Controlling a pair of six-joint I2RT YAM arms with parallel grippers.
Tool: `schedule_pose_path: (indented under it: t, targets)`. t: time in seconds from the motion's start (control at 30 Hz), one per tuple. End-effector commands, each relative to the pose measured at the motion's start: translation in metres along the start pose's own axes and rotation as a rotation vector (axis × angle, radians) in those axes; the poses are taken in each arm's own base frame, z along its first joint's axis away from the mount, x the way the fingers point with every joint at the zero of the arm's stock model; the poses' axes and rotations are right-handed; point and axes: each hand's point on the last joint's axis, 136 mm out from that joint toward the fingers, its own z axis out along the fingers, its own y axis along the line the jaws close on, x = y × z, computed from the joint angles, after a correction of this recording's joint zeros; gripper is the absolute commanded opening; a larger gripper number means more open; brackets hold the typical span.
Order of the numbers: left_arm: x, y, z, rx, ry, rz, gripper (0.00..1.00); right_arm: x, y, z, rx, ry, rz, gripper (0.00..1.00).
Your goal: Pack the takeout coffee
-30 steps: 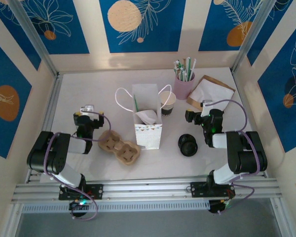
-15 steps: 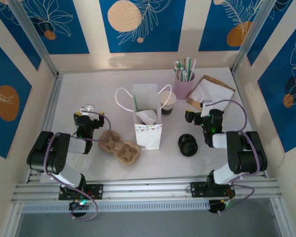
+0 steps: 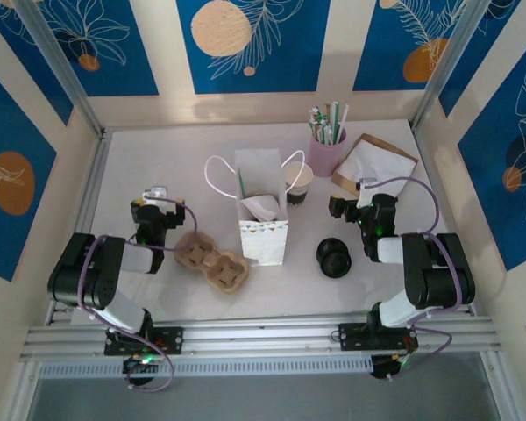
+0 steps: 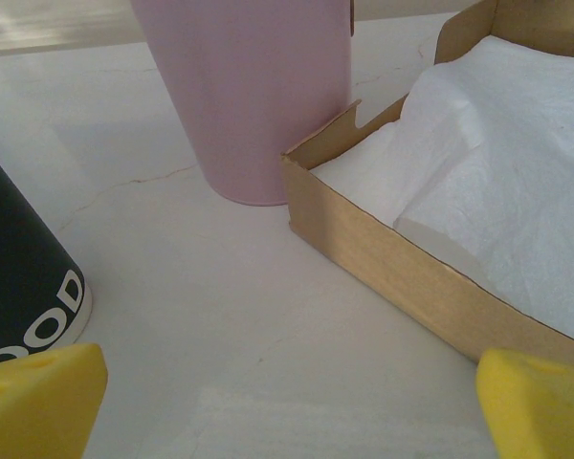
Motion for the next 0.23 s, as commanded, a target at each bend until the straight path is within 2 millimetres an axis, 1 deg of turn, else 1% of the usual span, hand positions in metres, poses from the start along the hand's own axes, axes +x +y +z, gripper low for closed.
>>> schedule_pose_path:
  t: [0.0,0.2]
  targets:
    - [-0.0068,0.0007,0.0023,0.01,-0.017,-0.011,1.0,-0.0079,0.0018,0.0033,-0.013,-0.016,0.001,0.99]
    - [-0.0065,0.001,0.0023,0.008,-0.016,-0.011,1.0,-0.008,0.0014,0.0029,-0.011,-0.017,0.002,0.99]
